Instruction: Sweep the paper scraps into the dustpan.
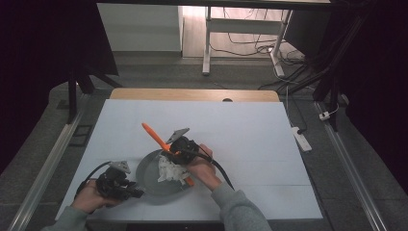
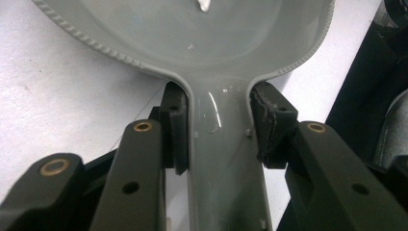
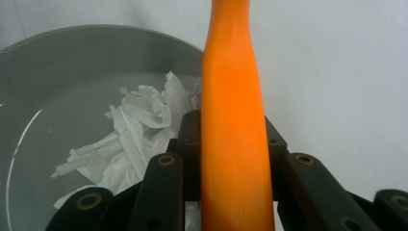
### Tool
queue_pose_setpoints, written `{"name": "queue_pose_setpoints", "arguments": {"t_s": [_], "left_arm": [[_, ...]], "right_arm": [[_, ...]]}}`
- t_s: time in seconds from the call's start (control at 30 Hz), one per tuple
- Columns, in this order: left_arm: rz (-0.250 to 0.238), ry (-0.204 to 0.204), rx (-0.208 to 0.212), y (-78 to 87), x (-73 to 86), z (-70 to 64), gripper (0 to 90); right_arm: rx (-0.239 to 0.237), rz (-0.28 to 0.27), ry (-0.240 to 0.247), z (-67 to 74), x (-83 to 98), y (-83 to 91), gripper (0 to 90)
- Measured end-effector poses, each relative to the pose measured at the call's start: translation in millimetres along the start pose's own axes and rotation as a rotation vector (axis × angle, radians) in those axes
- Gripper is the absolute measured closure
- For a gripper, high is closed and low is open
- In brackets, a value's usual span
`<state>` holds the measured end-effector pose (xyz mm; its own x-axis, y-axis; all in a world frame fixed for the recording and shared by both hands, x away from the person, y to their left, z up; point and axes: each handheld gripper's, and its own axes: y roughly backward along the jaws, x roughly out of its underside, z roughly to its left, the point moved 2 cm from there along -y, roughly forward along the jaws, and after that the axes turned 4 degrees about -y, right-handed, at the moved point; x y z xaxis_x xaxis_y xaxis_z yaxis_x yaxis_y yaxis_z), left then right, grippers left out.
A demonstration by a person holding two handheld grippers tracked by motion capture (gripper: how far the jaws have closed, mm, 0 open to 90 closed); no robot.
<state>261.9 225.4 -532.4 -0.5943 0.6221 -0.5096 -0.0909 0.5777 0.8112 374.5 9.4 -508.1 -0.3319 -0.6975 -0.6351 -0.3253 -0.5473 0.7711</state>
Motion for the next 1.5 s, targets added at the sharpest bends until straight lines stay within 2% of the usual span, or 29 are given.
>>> {"name": "queue_pose_setpoints", "arguments": {"t_s": [0.13,0.2,0.27,0.37,0.47,0.6,0.73,0.83,0.93,1.03,1.17,1.27,1.5], "left_arm": [[0.0,-0.001,0.001,-0.2,0.1,0.3,61.2],[-0.001,-0.001,0.001,-0.1,0.2,0.2,61.2],[-0.001,0.0,0.0,-0.1,0.2,0.0,61.2],[-0.001,0.0,-0.001,-0.2,0.1,0.0,61.2],[-0.002,0.001,0.0,-0.4,0.2,-0.1,61.2],[0.0,0.001,0.001,-0.6,0.3,0.1,61.2],[0.0,0.001,0.0,-1.0,0.3,-0.2,61.3],[0.001,0.001,0.0,-1.3,0.2,-0.7,61.2],[0.004,-0.002,0.0,-1.8,-0.2,-0.7,61.2],[0.003,-0.001,0.001,-1.8,-0.2,-0.8,61.2],[0.002,-0.001,0.0,-1.4,-0.1,-1.0,61.2],[0.001,-0.001,0.001,-1.5,0.0,-0.7,61.2],[0.001,0.0,0.0,-1.6,-0.1,-0.8,61.2]], "right_arm": [[-0.037,-0.022,0.027,11.1,-3.8,2.3,70.6],[-0.039,-0.037,0.035,14.0,-6.0,5.1,70.6],[-0.044,-0.055,0.025,14.1,-7.9,9.6,70.6],[-0.008,-0.062,0.031,11.0,-8.2,15.5,70.6],[0.014,-0.054,0.031,5.5,-6.3,18.6,70.6],[0.025,-0.09,0.009,-1.9,-6.0,27.0,70.5],[0.089,-0.107,-0.007,-13.1,-5.6,36.9,70.6],[0.127,-0.111,-0.045,-27.4,-1.7,41.7,70.5],[0.157,-0.09,-0.086,-44.2,5.0,42.4,70.6],[0.166,-0.049,-0.12,-56.1,13.3,35.0,70.6],[0.17,0.004,-0.146,-62.2,19.8,19.1,70.6],[0.151,0.012,-0.151,-56.6,19.8,10.0,70.6],[0.113,0.025,-0.058,-22.9,10.3,-0.3,70.7]]}}
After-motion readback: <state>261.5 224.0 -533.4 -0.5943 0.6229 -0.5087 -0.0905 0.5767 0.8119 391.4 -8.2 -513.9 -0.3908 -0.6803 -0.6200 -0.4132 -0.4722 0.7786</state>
